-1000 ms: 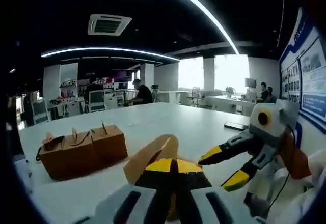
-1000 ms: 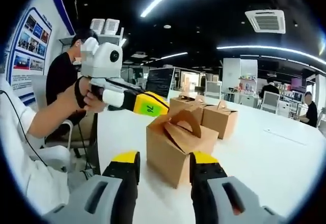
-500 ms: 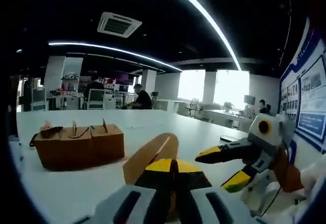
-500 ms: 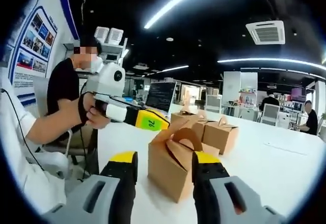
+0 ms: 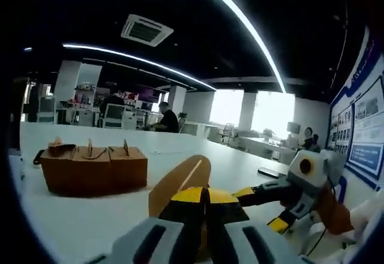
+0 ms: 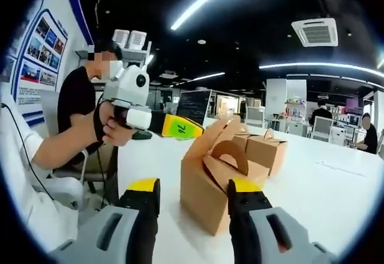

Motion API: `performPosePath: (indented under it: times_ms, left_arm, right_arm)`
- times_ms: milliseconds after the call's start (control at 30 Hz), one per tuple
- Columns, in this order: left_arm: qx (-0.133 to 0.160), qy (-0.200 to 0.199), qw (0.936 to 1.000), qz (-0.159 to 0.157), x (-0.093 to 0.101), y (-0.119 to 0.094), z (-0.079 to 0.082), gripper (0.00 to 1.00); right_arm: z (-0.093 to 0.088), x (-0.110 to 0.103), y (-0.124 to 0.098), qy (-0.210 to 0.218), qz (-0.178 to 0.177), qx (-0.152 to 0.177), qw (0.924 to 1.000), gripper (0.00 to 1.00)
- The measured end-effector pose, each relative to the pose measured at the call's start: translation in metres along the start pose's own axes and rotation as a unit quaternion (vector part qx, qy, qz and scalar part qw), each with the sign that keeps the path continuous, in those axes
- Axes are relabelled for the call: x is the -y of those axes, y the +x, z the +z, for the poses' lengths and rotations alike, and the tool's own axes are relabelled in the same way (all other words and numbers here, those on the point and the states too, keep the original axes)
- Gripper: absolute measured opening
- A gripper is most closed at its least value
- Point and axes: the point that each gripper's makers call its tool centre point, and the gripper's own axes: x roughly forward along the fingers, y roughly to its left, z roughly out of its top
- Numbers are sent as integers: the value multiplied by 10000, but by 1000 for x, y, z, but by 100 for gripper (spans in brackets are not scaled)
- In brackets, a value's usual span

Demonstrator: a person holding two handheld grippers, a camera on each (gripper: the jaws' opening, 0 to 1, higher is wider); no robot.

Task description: Pick up one paper box from the group, open the paper box, and remove the item inside

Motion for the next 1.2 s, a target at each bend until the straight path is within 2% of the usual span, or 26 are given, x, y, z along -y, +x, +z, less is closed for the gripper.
performPosePath:
  times_ms: [433, 733, 1200]
  left_arm:
    - [138, -145, 9998, 38, -6, -9, 4, 3]
    - [286, -443, 9986, 6, -13, -18, 5, 3]
    - [512, -593, 9968, 135, -25, -32, 2, 3]
  right_arm:
    - [0, -1, 0, 46, 5, -6, 10000, 46]
    - [0, 0, 0, 45, 7, -9, 10000, 46]
    - [0, 3, 1, 52, 2, -13, 10000, 46]
